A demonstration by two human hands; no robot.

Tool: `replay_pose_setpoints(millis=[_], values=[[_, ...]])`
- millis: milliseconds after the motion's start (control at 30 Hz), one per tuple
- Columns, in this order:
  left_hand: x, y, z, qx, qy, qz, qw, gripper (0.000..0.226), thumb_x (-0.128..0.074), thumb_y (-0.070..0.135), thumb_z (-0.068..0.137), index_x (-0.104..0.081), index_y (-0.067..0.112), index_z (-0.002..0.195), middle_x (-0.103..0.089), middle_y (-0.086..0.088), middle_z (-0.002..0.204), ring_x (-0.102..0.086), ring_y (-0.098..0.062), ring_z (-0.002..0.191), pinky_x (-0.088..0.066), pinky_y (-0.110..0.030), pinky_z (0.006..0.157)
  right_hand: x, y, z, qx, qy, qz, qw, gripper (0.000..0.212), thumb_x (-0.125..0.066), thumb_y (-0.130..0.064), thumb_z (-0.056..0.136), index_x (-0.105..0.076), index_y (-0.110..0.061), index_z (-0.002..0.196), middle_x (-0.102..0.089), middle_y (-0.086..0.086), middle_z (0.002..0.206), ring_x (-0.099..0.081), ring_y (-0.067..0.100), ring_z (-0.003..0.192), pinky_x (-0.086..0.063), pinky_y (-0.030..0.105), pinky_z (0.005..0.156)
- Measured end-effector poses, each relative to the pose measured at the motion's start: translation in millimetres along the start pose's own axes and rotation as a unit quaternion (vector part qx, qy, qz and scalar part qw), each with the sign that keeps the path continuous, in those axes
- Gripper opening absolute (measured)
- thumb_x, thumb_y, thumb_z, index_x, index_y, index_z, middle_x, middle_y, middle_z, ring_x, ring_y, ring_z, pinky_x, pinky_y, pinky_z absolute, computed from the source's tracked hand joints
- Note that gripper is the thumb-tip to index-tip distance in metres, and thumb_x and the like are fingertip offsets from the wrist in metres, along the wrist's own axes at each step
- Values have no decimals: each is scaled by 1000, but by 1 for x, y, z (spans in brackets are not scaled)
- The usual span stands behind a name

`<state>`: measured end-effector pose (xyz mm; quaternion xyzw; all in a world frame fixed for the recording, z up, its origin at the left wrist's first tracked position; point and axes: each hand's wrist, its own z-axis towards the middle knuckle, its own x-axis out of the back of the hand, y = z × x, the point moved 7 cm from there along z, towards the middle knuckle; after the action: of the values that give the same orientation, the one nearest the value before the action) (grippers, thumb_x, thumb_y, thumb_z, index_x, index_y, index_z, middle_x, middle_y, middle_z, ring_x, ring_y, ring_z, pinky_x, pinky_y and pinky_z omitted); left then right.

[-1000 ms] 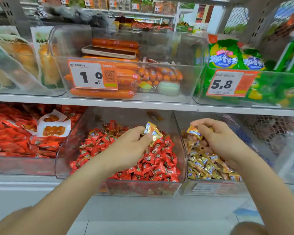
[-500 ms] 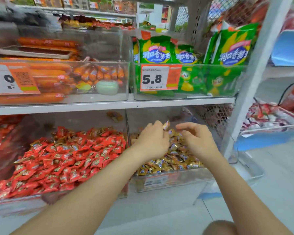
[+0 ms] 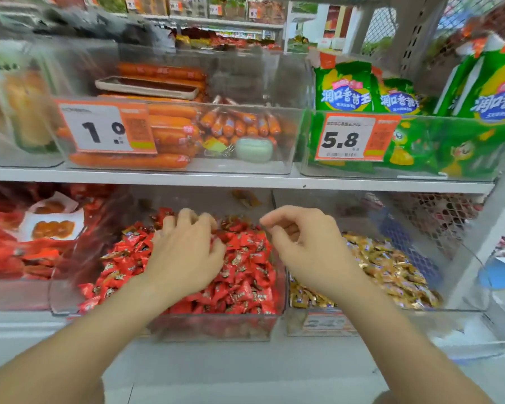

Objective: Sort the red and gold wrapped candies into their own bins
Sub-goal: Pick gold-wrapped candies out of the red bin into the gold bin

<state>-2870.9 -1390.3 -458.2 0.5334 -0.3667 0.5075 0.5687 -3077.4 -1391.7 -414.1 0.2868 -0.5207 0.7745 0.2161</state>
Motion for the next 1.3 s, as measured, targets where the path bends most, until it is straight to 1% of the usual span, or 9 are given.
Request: replay_pose_setpoints(millis=[200,433,533,767,933,1000,1067,1133,1300], values=[[-29,-106,36,229,-154,-19,961,101,-47,79,84,-28,9,154,-34,-27,155,-34,-51,142,-32,-56,118,-100,-11,45,-45,-117,-144,982,40,-50,-30,93,-62,-15,128,-63,17,122,-59,36,118,-49,41,102],[-44,-124,80,216,-150,-143,954,76,-28,60,107,-50,0,148,-44,-26,157,-41,-43,144,-32,-42,121,-151,19,91,-175,-167,-227,943,75,-50,-69,86,-44,-25,146,-51,15,146,-51,42,134,-44,52,111],[-51,-133,95,227,-96,-233,941,88,-31,77,90,-54,13,146,-53,-14,153,-49,-36,140,-37,-41,118,-170,27,110,-202,-198,-188,941,101,-47,-91,62,-49,-33,144,-55,7,149,-54,36,135,-45,51,112],[-60,-124,113,224,-85,-304,922,72,-37,75,99,-59,17,137,-60,-8,140,-59,-33,126,-47,-35,102,-193,13,125,-183,-275,-82,940,47,-83,-47,60,-69,-29,101,-72,-3,102,-68,16,93,-59,32,77],[-63,-119,113,207,-108,-379,895,59,-46,62,103,-55,22,145,-61,-2,131,-58,-28,117,-48,-37,102,-192,16,121,-220,-275,34,935,92,-96,-32,62,-45,-38,139,-57,-8,122,-57,19,110,-51,29,73],[-55,-113,111,189,-88,-409,888,49,-50,58,103,-59,24,138,-61,7,108,-58,-21,101,-49,-35,95,-191,10,121,-193,-258,57,945,96,-98,-28,60,-44,-38,139,-59,-11,122,-59,16,112,-52,28,79],[-44,-107,109,165,-58,-446,878,44,-53,58,102,-60,30,135,-66,8,116,-60,-17,95,-49,-32,84,-186,4,125,-146,-239,51,959,94,-98,-22,60,-47,-34,138,-59,-15,117,-60,10,110,-48,20,83],[-27,-103,104,126,-21,-482,867,40,-58,57,100,-60,36,135,-64,14,126,-59,-13,104,-44,-28,86,-176,-8,123,-103,-224,43,968,86,-97,-19,63,-47,-31,131,-56,-19,109,-58,3,103,-44,9,76],[7,-94,74,17,-28,-455,890,36,-58,54,101,-54,43,135,-58,20,121,-56,-6,113,-42,-23,92,-150,-28,106,-36,-237,-8,971,80,-99,-31,59,-55,-30,126,-67,-15,107,-67,7,96,-54,17,77]])
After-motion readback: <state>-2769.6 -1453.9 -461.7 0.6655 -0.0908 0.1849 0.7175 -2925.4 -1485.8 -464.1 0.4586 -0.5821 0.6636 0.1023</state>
